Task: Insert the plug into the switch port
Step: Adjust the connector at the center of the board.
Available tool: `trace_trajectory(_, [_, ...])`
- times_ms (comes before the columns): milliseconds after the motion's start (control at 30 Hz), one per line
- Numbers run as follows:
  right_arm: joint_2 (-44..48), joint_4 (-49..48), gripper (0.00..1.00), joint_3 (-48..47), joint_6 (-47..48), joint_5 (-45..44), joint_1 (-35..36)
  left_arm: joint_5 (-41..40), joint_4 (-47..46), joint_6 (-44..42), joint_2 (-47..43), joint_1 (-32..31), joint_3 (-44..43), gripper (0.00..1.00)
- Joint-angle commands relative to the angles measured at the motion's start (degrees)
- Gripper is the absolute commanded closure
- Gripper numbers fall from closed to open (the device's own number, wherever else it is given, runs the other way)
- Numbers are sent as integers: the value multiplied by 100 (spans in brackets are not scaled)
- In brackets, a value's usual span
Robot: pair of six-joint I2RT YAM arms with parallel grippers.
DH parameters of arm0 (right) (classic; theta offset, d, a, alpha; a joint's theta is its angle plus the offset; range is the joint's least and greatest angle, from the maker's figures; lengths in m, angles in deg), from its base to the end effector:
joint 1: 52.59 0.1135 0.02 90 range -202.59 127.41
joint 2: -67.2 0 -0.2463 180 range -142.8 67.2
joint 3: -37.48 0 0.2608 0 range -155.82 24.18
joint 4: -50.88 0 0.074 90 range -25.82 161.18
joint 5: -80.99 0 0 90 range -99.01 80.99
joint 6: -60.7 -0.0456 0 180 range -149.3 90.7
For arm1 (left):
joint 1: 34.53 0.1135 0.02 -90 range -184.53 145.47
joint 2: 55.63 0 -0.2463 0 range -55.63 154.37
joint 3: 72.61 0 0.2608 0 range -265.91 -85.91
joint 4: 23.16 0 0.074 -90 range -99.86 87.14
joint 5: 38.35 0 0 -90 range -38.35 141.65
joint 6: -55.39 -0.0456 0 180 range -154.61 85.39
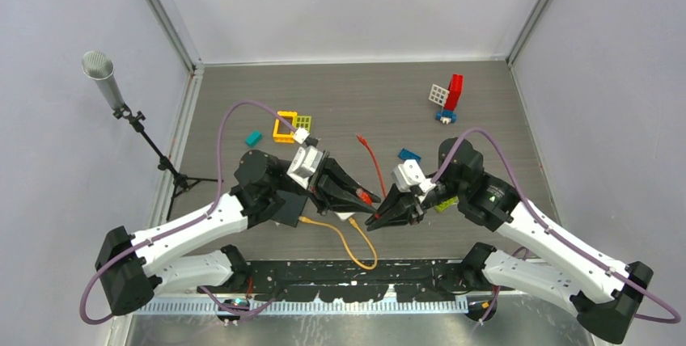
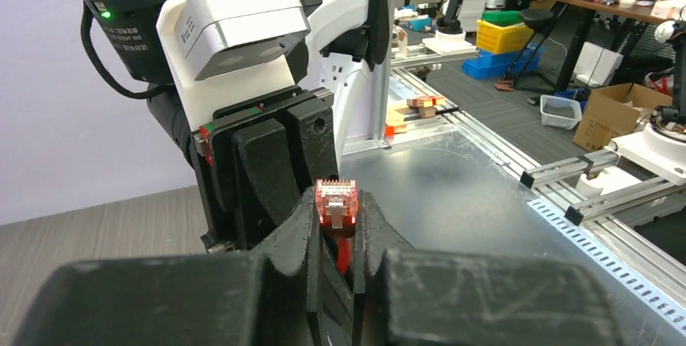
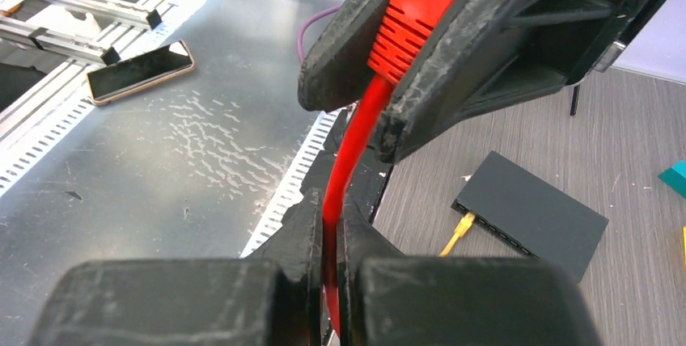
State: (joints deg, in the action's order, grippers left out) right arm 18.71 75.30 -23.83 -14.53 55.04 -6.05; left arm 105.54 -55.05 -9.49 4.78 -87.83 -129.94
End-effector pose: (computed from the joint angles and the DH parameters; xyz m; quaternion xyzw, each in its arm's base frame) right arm 0.1099 0.1756 0.3369 -0.6233 0.3943 0.5419 0.4029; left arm 0.1182 -0.2202 0.3623 0.4888 0.3451 -0.6638 0.4488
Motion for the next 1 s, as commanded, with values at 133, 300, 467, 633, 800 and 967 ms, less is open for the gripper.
trace_trajectory(133, [484,-348,32,142,-49,-643,47,-157,-198,-32,-259,-22,22,100])
trace_trajectory(300, [931,-2382,23,987,-967,-1573,48,-1315,252,-207,-755,-39,425,100])
trace_trajectory(467, [904,-3923,24,1550,-1629,-2144,43,-2578,467,-279,-1272,-161,836,100])
trace_trajectory(633, [391,-5072,31,1678,-2144,-2263,57,-3285,581,-477,-1436,-502,1013,100])
trace_trajectory(800, [-46,-6033,42,1732,-2602,-2259,89,-3875,887,-883,-1531,-865,1009,100])
trace_trajectory(967, [-183,-6448,55,1843,-2847,-2289,109,-4401,955,-1081,-1685,-1041,1072,100])
